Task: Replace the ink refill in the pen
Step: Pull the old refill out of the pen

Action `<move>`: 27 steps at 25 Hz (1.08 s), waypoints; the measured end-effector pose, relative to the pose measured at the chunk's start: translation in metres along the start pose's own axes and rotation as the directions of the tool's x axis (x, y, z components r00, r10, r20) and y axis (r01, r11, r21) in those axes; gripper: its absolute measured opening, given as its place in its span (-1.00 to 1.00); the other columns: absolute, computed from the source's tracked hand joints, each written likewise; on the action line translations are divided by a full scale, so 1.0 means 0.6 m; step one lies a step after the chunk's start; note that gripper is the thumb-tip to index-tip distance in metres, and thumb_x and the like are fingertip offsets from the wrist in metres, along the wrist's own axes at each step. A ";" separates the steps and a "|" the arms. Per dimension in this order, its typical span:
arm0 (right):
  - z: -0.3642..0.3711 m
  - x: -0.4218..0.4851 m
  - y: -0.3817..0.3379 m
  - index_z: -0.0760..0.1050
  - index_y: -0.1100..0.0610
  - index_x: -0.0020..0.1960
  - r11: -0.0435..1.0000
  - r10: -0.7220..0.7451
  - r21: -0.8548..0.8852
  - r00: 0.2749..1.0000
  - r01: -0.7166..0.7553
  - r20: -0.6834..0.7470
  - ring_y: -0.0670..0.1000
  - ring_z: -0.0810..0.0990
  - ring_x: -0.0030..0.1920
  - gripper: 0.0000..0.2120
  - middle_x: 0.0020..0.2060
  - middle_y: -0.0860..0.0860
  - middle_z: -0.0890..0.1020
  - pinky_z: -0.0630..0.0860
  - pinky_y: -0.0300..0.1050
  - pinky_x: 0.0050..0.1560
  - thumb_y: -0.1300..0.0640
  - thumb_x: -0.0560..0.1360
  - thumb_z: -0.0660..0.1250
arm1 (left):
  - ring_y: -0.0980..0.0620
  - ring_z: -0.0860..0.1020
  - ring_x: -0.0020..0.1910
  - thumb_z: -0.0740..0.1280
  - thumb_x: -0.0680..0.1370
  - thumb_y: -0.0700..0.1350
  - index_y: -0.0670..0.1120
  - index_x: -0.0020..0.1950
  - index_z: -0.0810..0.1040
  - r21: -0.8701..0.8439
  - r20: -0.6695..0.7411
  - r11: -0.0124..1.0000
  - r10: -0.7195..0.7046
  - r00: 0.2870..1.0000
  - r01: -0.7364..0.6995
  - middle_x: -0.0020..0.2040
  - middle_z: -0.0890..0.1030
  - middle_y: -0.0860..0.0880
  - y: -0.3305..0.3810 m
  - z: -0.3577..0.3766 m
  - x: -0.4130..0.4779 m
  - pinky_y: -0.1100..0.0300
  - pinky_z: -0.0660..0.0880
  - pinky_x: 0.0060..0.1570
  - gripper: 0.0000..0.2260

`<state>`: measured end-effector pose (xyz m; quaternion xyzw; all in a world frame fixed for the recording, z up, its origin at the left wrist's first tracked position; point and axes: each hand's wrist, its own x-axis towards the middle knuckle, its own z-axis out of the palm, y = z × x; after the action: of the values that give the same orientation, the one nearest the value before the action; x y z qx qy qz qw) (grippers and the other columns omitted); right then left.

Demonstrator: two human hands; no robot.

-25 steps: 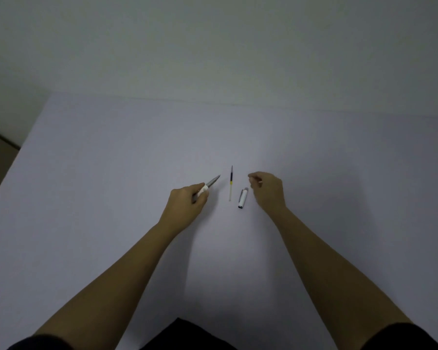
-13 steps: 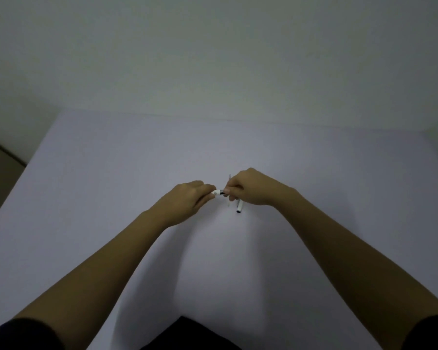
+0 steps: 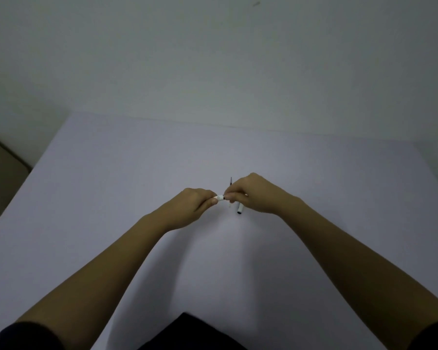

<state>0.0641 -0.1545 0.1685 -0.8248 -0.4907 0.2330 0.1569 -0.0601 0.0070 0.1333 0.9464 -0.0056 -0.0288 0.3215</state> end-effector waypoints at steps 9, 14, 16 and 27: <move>-0.006 -0.015 -0.001 0.62 0.09 -0.06 1.000 0.007 -0.003 1.000 -0.007 -0.019 -0.08 0.57 -0.25 -0.80 -0.18 -0.02 0.70 0.45 -0.19 -0.18 0.02 0.53 0.27 | 0.08 0.43 -0.17 0.10 0.63 0.01 -0.10 0.18 0.52 0.057 -0.012 0.998 0.031 0.999 -0.030 -0.06 0.58 -0.02 0.004 0.000 -0.011 0.25 0.34 -0.11 -0.71; -0.010 -0.027 -0.001 0.61 0.02 -0.08 0.997 0.026 0.073 0.999 -0.023 -0.044 -0.21 0.53 -0.27 -0.79 -0.26 -0.15 0.61 0.39 -0.30 -0.24 -0.09 0.48 0.31 | 0.03 0.46 -0.16 0.12 0.62 -0.01 -0.11 0.16 0.51 0.046 -0.052 0.998 0.048 0.998 -0.045 -0.10 0.55 -0.03 0.010 0.006 -0.018 0.23 0.34 -0.12 -0.73; -0.007 -0.026 0.001 0.63 0.05 -0.08 0.997 0.051 0.060 0.999 -0.051 0.007 -0.18 0.52 -0.32 -0.74 -0.29 -0.14 0.63 0.37 -0.29 -0.26 -0.07 0.53 0.23 | 0.02 0.47 -0.14 0.12 0.62 -0.01 -0.10 0.18 0.51 0.078 -0.033 0.995 0.070 0.997 -0.068 -0.08 0.56 -0.05 0.008 0.004 -0.017 0.23 0.36 -0.10 -0.73; -0.014 -0.027 0.004 0.64 0.03 -0.06 0.979 0.084 0.188 0.996 -0.083 0.002 -0.22 0.55 -0.29 -0.83 -0.33 -0.19 0.62 0.41 -0.33 -0.22 -0.02 0.49 0.33 | 0.05 0.45 -0.17 0.13 0.62 -0.02 -0.11 0.18 0.51 0.101 -0.045 0.990 0.102 0.994 -0.097 -0.09 0.56 -0.05 0.016 -0.004 -0.010 0.24 0.36 -0.12 -0.73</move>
<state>0.0640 -0.1700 0.1778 -0.8268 -0.4311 0.2821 0.2256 -0.0656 0.0010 0.1417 0.9601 -0.0462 0.0115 0.2756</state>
